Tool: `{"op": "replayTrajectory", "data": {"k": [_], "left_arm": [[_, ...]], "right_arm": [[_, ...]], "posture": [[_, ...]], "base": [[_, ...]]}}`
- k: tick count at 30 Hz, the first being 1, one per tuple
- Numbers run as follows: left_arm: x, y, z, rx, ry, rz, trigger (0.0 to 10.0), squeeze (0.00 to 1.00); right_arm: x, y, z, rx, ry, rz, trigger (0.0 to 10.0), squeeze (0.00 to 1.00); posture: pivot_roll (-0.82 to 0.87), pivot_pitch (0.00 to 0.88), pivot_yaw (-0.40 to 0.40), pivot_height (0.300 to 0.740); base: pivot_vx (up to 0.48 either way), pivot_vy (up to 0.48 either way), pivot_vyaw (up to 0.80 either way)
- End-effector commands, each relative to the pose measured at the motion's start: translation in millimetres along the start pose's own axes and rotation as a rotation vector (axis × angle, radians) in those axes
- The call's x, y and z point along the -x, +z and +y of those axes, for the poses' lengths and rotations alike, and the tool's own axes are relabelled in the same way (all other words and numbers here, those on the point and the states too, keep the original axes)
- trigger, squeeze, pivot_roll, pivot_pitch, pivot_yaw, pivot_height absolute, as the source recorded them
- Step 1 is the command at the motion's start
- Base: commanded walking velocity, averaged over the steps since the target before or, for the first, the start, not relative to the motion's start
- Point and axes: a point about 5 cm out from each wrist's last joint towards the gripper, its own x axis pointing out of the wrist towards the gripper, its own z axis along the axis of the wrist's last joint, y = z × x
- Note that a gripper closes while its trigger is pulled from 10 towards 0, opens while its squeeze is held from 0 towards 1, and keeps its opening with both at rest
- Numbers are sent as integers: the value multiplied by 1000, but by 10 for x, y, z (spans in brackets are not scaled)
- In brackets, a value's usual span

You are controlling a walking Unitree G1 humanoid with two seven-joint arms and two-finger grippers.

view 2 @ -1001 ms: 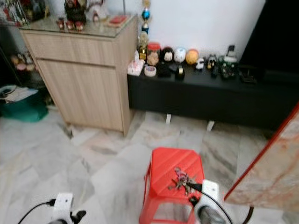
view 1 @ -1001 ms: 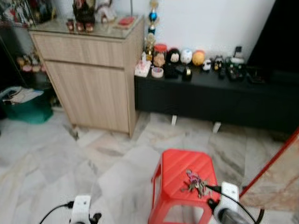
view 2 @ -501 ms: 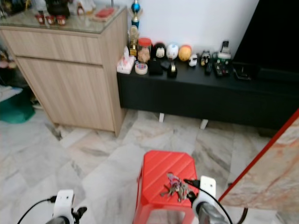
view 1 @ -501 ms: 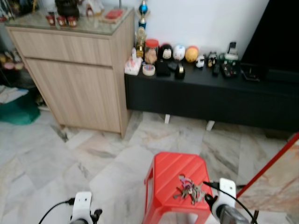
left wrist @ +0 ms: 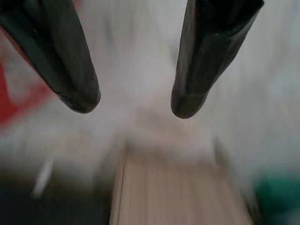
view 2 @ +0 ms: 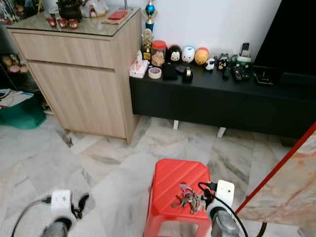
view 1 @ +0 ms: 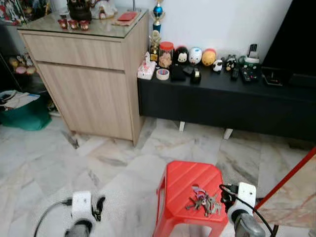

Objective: Hang keys on a hook

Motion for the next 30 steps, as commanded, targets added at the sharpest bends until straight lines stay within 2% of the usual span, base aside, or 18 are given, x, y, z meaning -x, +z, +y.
{"op": "replayTrajectory", "data": {"k": [1,5,9,13,15,18,25,30], "left_arm": [[-53,178,-23,10,-23,-73,10000,0],[-26,206,-116,-3,-86,-100,10000,0],[72,224,-122,-1,-104,-133,10000,0],[175,337,-106,10,-102,-166,10000,0],[230,373,-82,7,-91,-183,10000,0],[247,375,-55,11,-78,-183,10000,0],[193,394,25,14,-53,-153,10000,0],[155,429,-26,22,-61,-151,10000,0]], "right_arm": [[-47,296,102,9,33,-169,10000,0],[-24,332,180,-20,24,-232,10000,0],[29,330,228,17,32,-286,10000,0],[154,321,179,1,26,-345,10000,0],[250,245,103,41,16,-350,10000,0],[299,177,18,47,-19,-335,10000,0],[220,178,77,57,-38,-288,10000,0],[146,208,91,91,-30,-247,10000,0]], "posture": [[64,0,-55,740],[57,0,-29,740],[49,0,-17,740],[54,0,-13,740],[53,0,-10,740],[50,0,-13,740],[21,0,-16,740],[26,0,-2,735]], "base": [[0,0,0],[0,0,0],[0,0,0],[0,0,0],[0,0,0],[0,0,0],[0,0,0],[0,0,0]]}}
